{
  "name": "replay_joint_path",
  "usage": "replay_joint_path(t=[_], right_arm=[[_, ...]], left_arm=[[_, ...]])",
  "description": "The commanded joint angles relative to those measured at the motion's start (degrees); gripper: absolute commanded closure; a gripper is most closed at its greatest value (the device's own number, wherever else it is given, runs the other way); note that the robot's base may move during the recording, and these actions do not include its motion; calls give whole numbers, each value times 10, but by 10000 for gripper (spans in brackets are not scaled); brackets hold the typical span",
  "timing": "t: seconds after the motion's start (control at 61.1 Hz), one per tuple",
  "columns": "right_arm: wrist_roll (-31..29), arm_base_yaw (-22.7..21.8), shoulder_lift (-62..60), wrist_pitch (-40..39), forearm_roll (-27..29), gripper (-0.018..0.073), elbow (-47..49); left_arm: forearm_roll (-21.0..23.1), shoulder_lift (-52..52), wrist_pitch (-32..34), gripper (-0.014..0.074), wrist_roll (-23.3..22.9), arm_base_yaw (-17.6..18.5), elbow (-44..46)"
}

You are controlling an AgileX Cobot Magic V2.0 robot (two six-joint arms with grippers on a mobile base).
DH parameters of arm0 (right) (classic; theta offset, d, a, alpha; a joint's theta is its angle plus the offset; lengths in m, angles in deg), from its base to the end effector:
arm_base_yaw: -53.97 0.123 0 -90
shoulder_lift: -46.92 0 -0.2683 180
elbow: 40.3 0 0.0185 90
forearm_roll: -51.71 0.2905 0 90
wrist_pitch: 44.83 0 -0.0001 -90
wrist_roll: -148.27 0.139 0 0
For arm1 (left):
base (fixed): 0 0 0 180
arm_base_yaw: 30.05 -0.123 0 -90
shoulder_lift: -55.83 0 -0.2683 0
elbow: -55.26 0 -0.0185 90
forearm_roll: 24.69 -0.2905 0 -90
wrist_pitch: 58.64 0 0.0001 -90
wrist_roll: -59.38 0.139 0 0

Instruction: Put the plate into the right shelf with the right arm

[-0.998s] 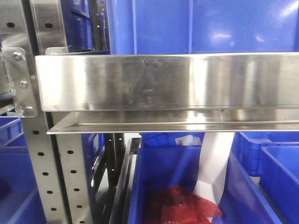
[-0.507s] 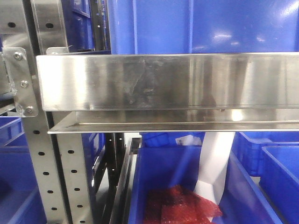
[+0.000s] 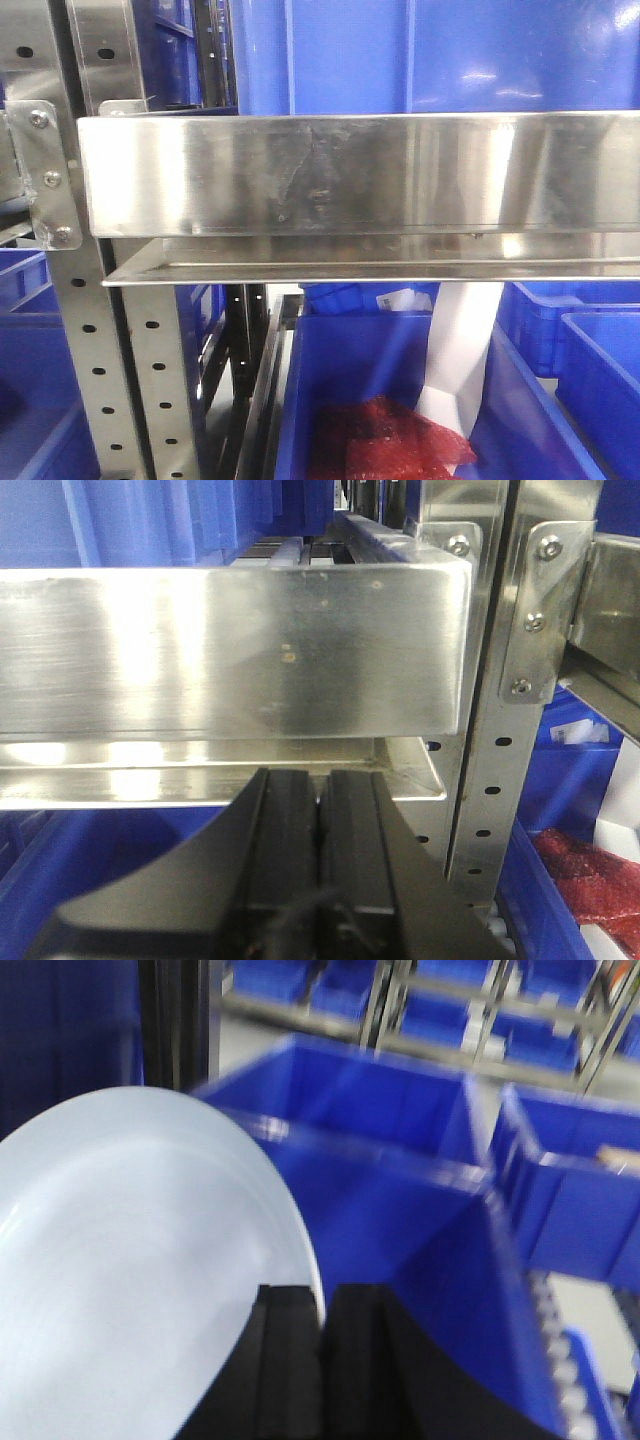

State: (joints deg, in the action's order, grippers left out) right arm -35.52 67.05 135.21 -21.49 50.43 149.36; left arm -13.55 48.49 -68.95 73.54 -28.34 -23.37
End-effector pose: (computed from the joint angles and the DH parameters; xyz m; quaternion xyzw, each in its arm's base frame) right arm 0.3988 0.0914 0.4377 -0.1191 0.7678 0.0411 0.6282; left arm 0.1603 -0.0096 0.1813 0.0434 0.7424 -0.0042 0.6686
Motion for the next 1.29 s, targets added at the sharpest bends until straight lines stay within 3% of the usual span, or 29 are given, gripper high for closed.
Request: replay_joint_path(t=[0.0, 0.442, 0.491, 0.671, 0.72, 0.998, 1.064, 1.276], right_arm=[[-1, 1, 6, -72, -3, 531, 22], [-1, 1, 50, -55, -3, 498, 22], [-1, 1, 50, -51, -3, 429, 22], [-1, 1, 40, -24, 13, -7, 22], [-1, 1, 34, -12, 13, -61, 22], [-1, 1, -63, 35, 41, 50, 21], [-1, 1, -97, 56, 47, 122, 19], [-1, 1, -231, 78, 48, 483, -43]], left_arm=[[4, 4, 49, 643, -2, 1, -5], [4, 4, 49, 643, -2, 1, -5], [4, 4, 49, 643, -2, 1, -5], [4, 4, 49, 643, -2, 1, -5], [4, 4, 49, 643, -2, 1, -5], [4, 4, 49, 643, -2, 1, -5], [4, 4, 49, 643, -2, 1, -5], [4, 4, 49, 643, -2, 1, -5]])
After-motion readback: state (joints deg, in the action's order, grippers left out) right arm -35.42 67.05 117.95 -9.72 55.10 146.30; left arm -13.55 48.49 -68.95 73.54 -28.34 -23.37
